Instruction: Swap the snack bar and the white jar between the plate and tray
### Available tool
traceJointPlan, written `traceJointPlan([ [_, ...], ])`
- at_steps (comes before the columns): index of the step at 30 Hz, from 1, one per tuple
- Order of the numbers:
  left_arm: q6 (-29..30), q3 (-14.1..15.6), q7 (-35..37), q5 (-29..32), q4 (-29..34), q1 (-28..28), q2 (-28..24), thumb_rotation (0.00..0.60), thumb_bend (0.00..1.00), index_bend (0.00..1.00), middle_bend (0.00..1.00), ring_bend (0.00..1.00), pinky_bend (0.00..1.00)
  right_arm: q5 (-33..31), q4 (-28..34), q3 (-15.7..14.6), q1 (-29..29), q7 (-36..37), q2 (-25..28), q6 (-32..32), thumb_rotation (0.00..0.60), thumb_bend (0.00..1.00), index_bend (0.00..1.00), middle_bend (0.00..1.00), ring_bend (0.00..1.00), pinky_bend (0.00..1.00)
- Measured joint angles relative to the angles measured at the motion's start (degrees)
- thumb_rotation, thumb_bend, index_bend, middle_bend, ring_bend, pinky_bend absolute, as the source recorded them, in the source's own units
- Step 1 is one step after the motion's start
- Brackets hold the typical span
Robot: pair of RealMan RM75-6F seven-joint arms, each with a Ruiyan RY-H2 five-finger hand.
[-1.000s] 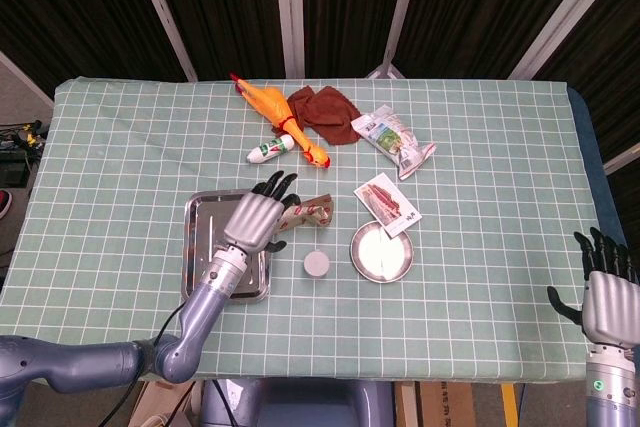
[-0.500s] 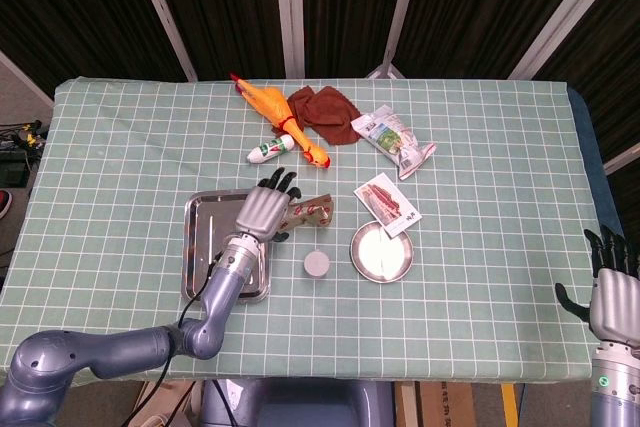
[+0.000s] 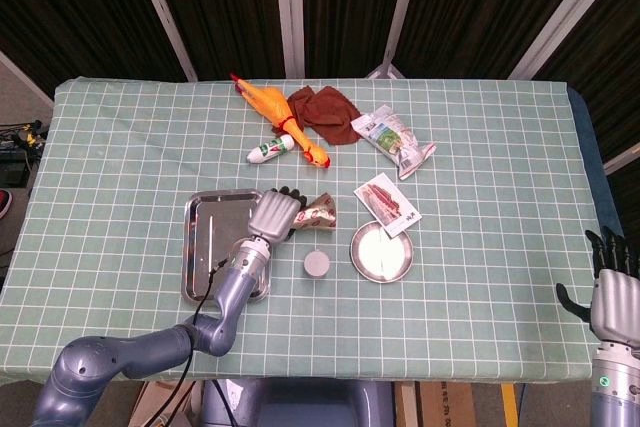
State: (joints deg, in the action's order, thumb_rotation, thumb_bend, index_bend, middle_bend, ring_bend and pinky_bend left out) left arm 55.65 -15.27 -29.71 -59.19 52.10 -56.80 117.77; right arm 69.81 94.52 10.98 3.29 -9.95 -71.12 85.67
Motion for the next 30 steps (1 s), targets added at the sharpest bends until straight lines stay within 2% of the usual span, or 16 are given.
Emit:
traceJointPlan([
  [8,5.1,0.4,5.3,-6.7,-1.3,0.0,1.1,0.600,0.63,0.50,0.41,0.35,0.51,-0.1,0.1,0.1,-0.1,1.0,0.2,-0.2,0.600,0.28,0.15,0.07,0.04,0.00],
  [13,6.9,0.6,5.6,-8.3,4.4,1.0,-1.8,0.600,0.62,0.51,0.40,0.33,0.51,0.2,0.2,0.0,-0.1,1.4,0.4,-0.3,0.600,0.28,0.15,0.07,0.04,0.00],
  [17,8.9,1.3,2.8,-8.7,14.1,3.3,-7.5,0.600,0.62,0.49,0.39,0.33,0.51,0.7,0.4,-0.3,-0.2,1.3,0.5,-0.1,0.600,0.28,0.15,0.07,0.04,0.00],
  [19,10.4,2.1,0.3,-8.8,20.8,5.2,-12.2,0.600,0.62,0.49,0.39,0.33,0.51,0.8,0.6,-0.5,-0.3,0.9,0.4,0.0,0.600,0.28,0.15,0.07,0.04,0.00],
  [24,14.5,5.9,-0.7,-10.4,35.9,12.5,-27.8,0.600,0.61,0.49,0.38,0.33,0.51,1.7,1.4,-1.2,-0.2,-0.8,-0.4,0.3,0.600,0.28,0.15,0.07,0.04,0.00],
  [27,15.8,9.9,2.3,-13.4,38.7,17.3,-35.4,0.600,0.60,0.49,0.38,0.33,0.50,2.0,1.5,-1.5,-0.1,-1.8,-1.2,0.5,0.600,0.28,0.15,0.07,0.04,0.00],
  [30,16.3,12.4,6.3,-16.4,37.7,19.8,-37.8,0.600,0.60,0.49,0.37,0.32,0.50,1.8,1.1,-1.6,0.1,-2.3,-1.6,0.2,0.600,0.28,0.15,0.07,0.04,0.00],
])
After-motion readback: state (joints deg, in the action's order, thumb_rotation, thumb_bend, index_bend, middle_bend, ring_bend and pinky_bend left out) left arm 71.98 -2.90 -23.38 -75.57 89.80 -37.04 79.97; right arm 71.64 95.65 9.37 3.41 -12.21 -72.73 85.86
